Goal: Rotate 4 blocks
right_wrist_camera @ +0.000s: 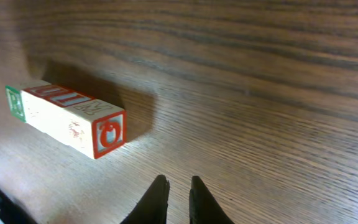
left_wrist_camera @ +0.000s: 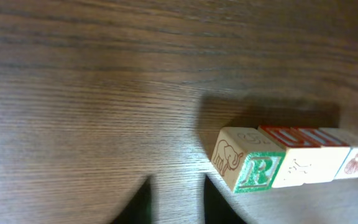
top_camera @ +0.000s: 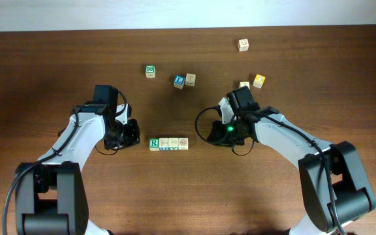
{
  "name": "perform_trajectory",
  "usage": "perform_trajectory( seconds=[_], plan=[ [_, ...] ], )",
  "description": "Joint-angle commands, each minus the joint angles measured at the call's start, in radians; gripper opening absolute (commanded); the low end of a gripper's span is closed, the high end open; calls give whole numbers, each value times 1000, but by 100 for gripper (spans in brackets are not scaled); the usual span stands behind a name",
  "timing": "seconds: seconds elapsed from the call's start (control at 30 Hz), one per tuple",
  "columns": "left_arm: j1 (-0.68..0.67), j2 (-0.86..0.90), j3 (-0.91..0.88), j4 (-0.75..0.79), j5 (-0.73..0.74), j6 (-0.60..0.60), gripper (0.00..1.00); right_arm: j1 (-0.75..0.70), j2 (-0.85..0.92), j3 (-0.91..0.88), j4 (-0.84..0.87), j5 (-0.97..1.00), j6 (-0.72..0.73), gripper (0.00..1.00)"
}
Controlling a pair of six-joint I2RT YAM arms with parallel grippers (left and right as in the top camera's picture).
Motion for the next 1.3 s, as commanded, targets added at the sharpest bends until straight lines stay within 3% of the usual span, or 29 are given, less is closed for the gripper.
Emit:
perform_trajectory(
  seconds=[0.0, 1.27],
  plan=[
    [-1, 8, -4, 4, 26, 14, 0, 4, 3, -5, 24, -30, 40, 8],
    [-1, 12, -4, 14, 59, 14, 0, 37, 37, -5, 91, -8, 115, 4]
  ],
)
